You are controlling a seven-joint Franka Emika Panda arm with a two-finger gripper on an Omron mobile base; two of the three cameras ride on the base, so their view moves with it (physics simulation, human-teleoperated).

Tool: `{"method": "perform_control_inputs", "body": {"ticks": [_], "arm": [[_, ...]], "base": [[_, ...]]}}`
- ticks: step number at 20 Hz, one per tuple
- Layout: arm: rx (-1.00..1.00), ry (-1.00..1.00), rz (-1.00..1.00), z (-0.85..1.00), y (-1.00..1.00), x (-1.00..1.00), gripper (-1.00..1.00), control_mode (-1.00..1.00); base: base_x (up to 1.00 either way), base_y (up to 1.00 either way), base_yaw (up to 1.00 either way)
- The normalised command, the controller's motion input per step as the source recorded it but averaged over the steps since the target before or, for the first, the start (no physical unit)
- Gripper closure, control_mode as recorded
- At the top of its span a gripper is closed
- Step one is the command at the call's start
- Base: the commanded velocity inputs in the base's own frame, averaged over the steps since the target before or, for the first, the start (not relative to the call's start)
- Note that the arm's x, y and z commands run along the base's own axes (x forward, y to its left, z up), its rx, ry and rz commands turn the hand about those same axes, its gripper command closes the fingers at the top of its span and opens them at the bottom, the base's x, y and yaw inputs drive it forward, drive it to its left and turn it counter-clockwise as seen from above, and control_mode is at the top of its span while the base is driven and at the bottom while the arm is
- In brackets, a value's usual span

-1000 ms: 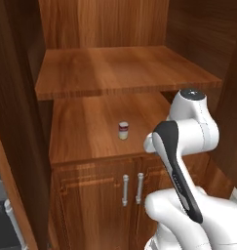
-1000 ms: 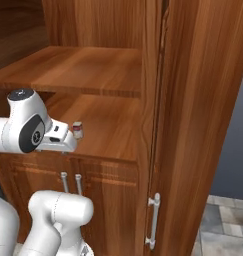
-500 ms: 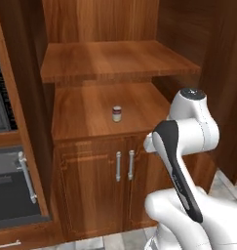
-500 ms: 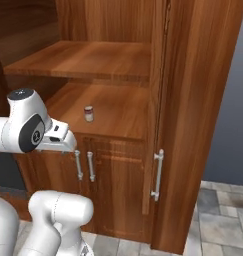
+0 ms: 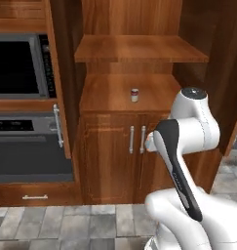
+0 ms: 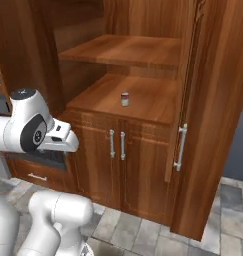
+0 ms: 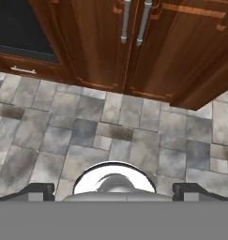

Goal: Restock the canned food cabinet by taking the new fresh canned food from the counter and placing it in the cabinet. Then, take the old canned food from the cabinet and place it on the counter.

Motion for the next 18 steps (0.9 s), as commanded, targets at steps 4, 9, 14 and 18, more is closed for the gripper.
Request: {"method": "perform_control_inputs", "body": {"ticks": [4,9,14,18], "arm": [[0.0,0.0,0.0,0.0,0.0,0.0,-1.0,1.0],[0.0,0.0,0.0,0.0,0.0,0.0,-1.0,1.0],[0.0,0.0,0.0,0.0,0.0,0.0,-1.0,1.0],[0.0,0.0,0.0,0.0,0.0,0.0,-1.0,1.0]], "base": [[-0.58,0.0,0.71],[-0.25,0.01,0.86],[0.0,0.01,0.92],[0.0,0.0,0.86]]}}
